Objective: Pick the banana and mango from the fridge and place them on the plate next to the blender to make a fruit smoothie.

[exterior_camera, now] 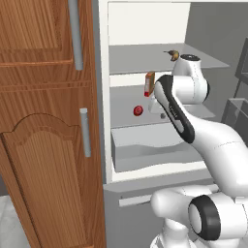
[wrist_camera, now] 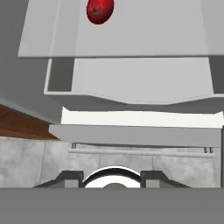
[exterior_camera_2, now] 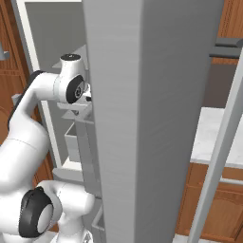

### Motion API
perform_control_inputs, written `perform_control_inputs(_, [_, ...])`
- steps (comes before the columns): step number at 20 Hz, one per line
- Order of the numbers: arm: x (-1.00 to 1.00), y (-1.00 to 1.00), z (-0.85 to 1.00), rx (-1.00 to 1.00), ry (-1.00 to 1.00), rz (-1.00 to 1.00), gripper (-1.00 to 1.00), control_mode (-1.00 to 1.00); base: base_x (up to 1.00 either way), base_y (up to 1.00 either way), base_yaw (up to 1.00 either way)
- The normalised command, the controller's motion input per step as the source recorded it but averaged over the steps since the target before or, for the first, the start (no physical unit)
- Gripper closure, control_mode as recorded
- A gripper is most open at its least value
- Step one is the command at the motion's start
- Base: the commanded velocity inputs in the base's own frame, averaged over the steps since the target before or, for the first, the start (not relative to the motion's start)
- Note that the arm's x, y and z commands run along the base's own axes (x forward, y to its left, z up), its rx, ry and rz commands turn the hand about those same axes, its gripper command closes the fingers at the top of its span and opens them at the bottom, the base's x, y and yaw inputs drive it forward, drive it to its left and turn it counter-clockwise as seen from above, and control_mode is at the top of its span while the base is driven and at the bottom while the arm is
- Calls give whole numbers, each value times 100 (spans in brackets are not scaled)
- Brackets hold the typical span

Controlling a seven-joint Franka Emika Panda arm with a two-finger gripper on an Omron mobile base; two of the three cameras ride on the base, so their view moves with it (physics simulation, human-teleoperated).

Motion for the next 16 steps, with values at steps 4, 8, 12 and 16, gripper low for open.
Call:
perform_control_inputs(4, [-17, 13, 1, -1, -14, 0, -100, -100, 0, 0, 0])
perform_control_inputs(8, [-74, 0, 14, 0, -35, 0, -100, -100, 0, 0, 0])
perform_control_inputs(12, [-97, 0, 4, -4, -32, 0, -100, -100, 0, 0, 0])
perform_control_inputs(16, [-100, -8, 24, 0, -38, -6, -100, -100, 0, 0, 0])
